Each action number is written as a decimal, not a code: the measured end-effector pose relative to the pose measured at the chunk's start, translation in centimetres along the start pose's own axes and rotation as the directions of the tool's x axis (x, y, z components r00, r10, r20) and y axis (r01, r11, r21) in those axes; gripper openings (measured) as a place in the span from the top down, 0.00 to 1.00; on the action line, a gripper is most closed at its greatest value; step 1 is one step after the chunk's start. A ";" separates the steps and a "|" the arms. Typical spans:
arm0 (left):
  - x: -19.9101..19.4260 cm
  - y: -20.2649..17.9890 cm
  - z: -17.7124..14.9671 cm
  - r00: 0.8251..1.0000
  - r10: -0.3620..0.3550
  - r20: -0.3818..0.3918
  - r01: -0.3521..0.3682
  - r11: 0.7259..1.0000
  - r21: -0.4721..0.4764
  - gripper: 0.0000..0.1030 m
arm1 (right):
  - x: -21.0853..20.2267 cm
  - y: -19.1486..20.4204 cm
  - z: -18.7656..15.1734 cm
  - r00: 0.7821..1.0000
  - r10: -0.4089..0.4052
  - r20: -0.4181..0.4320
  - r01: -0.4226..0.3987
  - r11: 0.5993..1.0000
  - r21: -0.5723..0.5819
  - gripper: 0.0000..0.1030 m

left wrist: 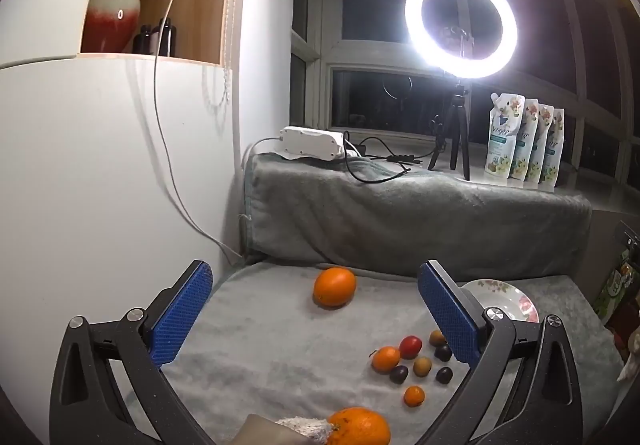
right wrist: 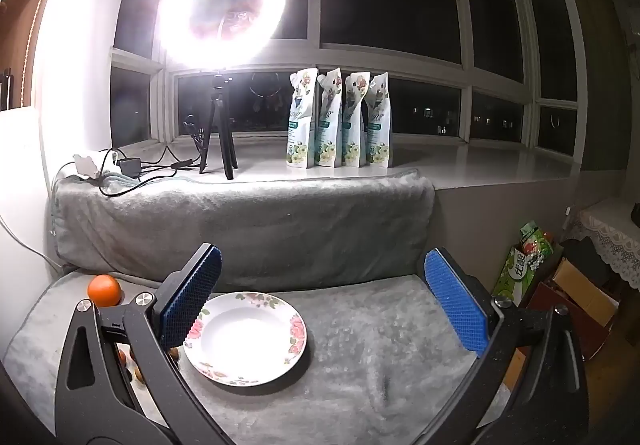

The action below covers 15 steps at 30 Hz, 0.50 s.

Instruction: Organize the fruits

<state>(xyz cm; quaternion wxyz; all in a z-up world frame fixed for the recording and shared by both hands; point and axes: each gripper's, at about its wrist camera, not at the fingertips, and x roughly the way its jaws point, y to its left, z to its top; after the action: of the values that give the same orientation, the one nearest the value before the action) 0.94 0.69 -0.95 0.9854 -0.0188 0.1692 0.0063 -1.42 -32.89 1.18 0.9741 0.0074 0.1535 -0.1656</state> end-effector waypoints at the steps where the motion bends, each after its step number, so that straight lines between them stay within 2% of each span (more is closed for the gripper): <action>1: 0.0 0.0 0.0 1.000 0.002 0.000 -0.002 1.000 0.001 0.01 | -0.1 0.1 0.1 1.000 0.002 0.001 -0.002 1.000 0.000 0.00; 15: 0.7 -0.9 -0.2 1.000 0.015 -0.006 -0.015 0.999 0.034 0.01 | 0.5 0.1 -0.1 0.999 0.030 -0.016 -0.030 1.000 0.002 0.00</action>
<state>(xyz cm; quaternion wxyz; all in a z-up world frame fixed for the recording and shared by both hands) 1.56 -0.18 -1.38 0.9850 -0.0010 0.1723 0.0108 -0.94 -32.91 0.88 0.9752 0.0120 0.1608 -0.1513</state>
